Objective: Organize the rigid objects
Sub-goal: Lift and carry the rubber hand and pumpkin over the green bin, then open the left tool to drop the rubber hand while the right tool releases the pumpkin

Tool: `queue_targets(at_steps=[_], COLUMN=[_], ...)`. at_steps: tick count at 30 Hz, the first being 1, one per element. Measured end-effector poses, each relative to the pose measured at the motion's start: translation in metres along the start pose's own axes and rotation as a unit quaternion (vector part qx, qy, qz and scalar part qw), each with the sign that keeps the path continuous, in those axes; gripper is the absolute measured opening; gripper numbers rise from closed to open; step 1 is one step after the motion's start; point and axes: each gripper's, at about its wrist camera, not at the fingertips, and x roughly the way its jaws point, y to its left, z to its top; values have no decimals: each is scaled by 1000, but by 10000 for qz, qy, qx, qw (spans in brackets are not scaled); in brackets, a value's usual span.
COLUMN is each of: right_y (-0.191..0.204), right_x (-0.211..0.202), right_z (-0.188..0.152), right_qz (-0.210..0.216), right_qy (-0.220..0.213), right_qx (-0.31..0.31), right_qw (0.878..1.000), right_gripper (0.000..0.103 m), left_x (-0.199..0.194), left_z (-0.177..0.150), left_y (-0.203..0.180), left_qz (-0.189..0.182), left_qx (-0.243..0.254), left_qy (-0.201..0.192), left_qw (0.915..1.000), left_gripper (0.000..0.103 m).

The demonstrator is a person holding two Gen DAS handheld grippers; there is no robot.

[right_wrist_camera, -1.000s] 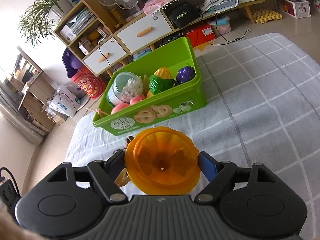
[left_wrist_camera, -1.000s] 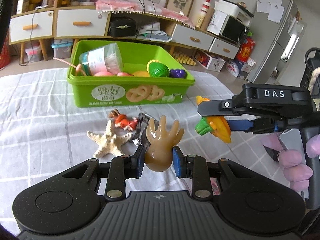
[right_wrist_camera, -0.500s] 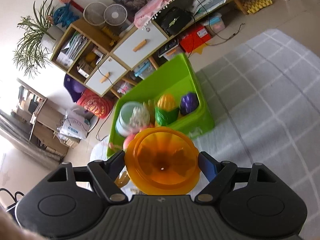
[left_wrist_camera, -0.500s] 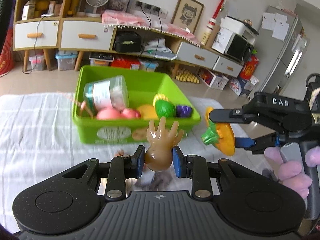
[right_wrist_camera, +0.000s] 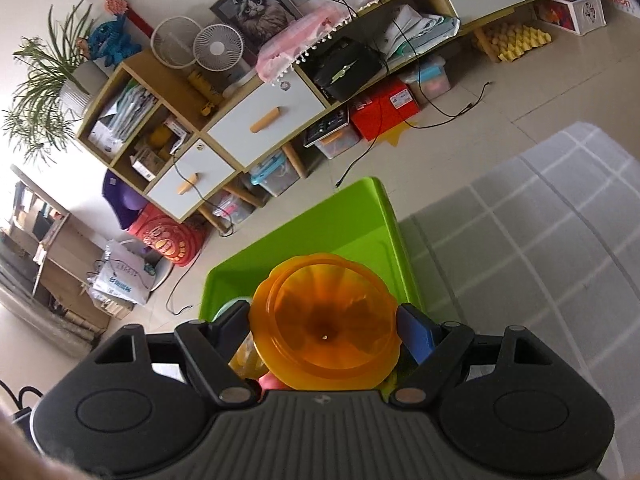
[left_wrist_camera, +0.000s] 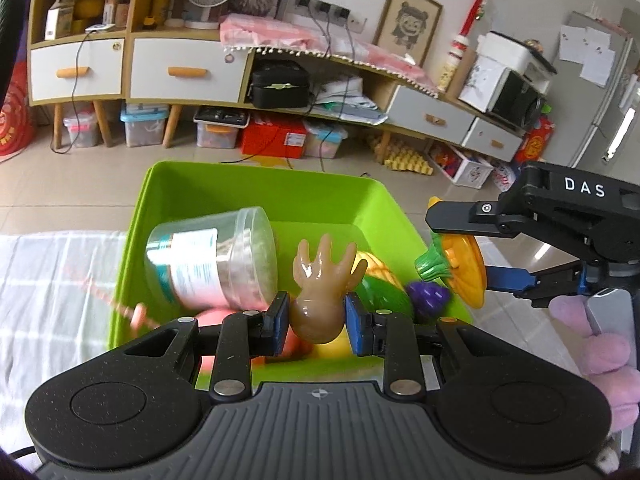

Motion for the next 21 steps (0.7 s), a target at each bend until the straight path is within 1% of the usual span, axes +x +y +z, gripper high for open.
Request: queue_targets(at_steps=[2,6,11,15,17,18,19,21], right_y=[-1,3,7,7,7,6,5,5], right_x=[10,26,36,38,37,36,35,33], right_z=[6,12,15,16,16,17,17,18], right_qz=[-16,-93,-171,-191,-239,-255,-252,-227], right_qy=[4,4,-29,-56,-61,-61,-65,-51], right_qx=[-23,-185,-368,-399,-379,-351,-311,-268], right_qw=[10000,9998,9992,9990,9990,9990,9992,9994], right_gripper=[61,61,61,62,65,67,69,69], left_x=[11,25,36,38,35,32,30,26], left_z=[5,10,12,10,10,9,9,10], left_y=[0,0,-1,-3,-4,-5,-7,-11], left_qz=[105,178,322,304,295,241,177,174], left_qx=[32,110,278,342,327,328,343,419], left_qy=[24,48,16,-45,-123,-182,-223,-223], left_qw=[9999,9998,9991,9989,9990,9990,9990,9987], left_gripper=[34,34,34,35,52,63,67,67])
